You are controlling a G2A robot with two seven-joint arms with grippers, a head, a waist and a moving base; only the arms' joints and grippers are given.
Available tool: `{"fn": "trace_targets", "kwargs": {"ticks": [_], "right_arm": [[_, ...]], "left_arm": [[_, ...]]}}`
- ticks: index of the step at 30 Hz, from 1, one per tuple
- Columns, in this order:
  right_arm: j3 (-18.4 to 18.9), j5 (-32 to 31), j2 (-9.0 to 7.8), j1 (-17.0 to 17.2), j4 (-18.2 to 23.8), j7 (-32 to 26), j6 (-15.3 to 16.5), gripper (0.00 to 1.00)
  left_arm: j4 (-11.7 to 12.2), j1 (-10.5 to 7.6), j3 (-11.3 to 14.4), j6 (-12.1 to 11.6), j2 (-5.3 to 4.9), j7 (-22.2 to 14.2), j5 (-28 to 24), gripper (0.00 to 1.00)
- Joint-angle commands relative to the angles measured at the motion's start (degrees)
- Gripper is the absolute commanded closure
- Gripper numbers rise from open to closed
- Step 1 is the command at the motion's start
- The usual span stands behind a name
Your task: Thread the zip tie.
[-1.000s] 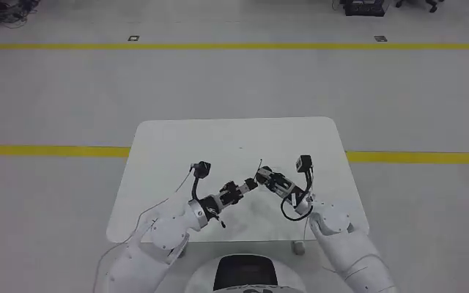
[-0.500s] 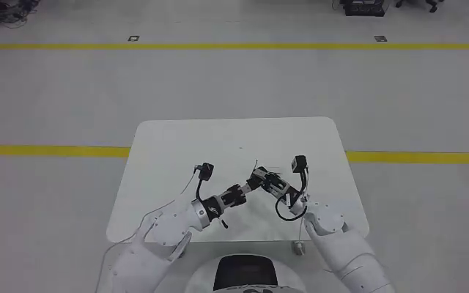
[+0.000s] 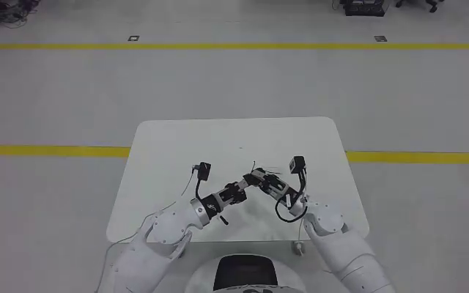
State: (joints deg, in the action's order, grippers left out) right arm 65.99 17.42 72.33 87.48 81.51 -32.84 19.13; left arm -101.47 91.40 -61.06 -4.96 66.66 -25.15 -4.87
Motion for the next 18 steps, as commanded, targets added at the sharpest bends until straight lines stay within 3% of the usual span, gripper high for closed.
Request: {"fn": "trace_targets", "kwargs": {"ticks": [1, 10, 11, 12, 13, 18], "right_arm": [[0.01, 0.02, 0.0, 0.0, 0.0, 0.02, 0.02, 1.0], [-0.18, -0.58, -0.01, 0.7, 0.9, 1.77, -0.1, 1.0], [-0.18, -0.61, -0.03, 0.75, 0.94, 1.78, -0.07, 1.0], [-0.18, -0.6, -0.04, 0.81, 0.97, 1.77, -0.03, 1.0], [-0.17, -0.59, -0.06, 0.86, 0.97, 1.73, 0.02, 1.0], [-0.16, -0.43, -0.14, 0.91, 0.99, 1.44, 0.0, 1.0]], "left_arm": [[-0.02, 0.02, 0.0, 0.04, 0.0, -0.04, -0.01, 0.0], [1.38, -0.55, 0.67, 0.52, 0.19, 2.51, -1.34, 0.0], [1.58, -0.63, 0.69, 0.6, 0.2, 2.8, -1.53, 0.05], [1.72, -0.72, 0.72, 0.6, 0.2, 2.98, -1.65, 0.29], [1.93, -0.83, 0.73, 0.66, 0.19, 3.25, -1.7, 0.42], [2.4, -1.16, 0.86, 0.79, 0.15, 3.61, -2.09, 0.63]]}}
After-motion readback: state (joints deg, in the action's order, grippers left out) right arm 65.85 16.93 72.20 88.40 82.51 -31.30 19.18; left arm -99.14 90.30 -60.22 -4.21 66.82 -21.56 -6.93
